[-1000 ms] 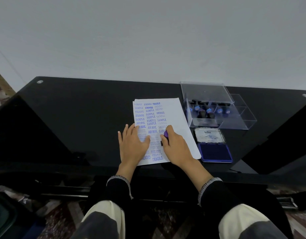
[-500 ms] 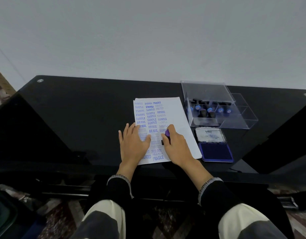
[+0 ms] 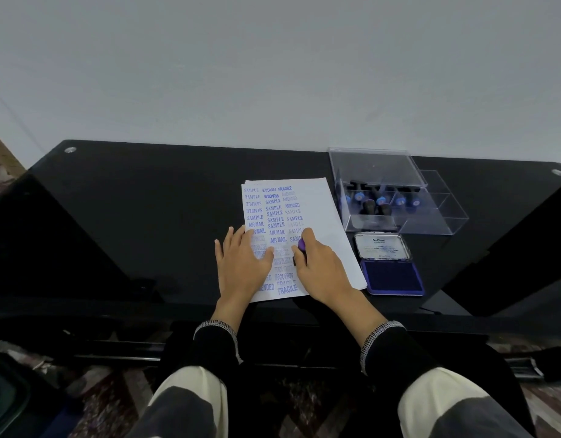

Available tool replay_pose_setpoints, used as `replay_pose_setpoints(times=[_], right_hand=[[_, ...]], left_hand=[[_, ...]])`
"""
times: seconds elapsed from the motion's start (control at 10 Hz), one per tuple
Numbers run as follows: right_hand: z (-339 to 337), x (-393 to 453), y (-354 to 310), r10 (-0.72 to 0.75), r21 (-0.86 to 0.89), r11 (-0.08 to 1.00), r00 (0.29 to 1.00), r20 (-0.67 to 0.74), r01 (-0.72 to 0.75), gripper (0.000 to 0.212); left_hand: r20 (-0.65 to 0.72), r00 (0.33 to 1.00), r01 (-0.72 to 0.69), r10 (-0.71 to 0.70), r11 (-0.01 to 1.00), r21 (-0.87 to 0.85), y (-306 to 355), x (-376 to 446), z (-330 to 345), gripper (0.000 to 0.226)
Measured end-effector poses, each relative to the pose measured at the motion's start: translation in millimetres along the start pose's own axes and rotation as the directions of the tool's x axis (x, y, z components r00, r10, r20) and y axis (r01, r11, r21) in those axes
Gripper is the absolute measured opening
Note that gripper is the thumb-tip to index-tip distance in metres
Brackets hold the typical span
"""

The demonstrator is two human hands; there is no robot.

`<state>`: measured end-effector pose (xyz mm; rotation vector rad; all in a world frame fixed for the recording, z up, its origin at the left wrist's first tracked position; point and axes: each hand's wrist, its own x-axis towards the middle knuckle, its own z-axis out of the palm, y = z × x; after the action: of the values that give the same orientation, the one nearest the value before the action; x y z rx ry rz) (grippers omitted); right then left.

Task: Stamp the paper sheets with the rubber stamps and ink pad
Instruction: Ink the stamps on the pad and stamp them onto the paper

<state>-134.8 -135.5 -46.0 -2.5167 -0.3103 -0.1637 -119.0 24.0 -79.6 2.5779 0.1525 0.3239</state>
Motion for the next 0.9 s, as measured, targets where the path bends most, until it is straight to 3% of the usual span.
replay_pose_setpoints(times=[0.5,0.9], right_hand=[[-5,20,0,0.06,0.08,0.995,0.994,0.089,-0.067,0.013],[5,-6,1,-0.007,0.061,0.998,0.998,-0.06,0.01,0.017]], left_hand=[[0.008,1.0,-0.001,0.001,1.0,0.0,-1,1,1,0.062],[0.008,1.0,-0.006,0.006,1.0,0.006,-1,1,1,0.063]])
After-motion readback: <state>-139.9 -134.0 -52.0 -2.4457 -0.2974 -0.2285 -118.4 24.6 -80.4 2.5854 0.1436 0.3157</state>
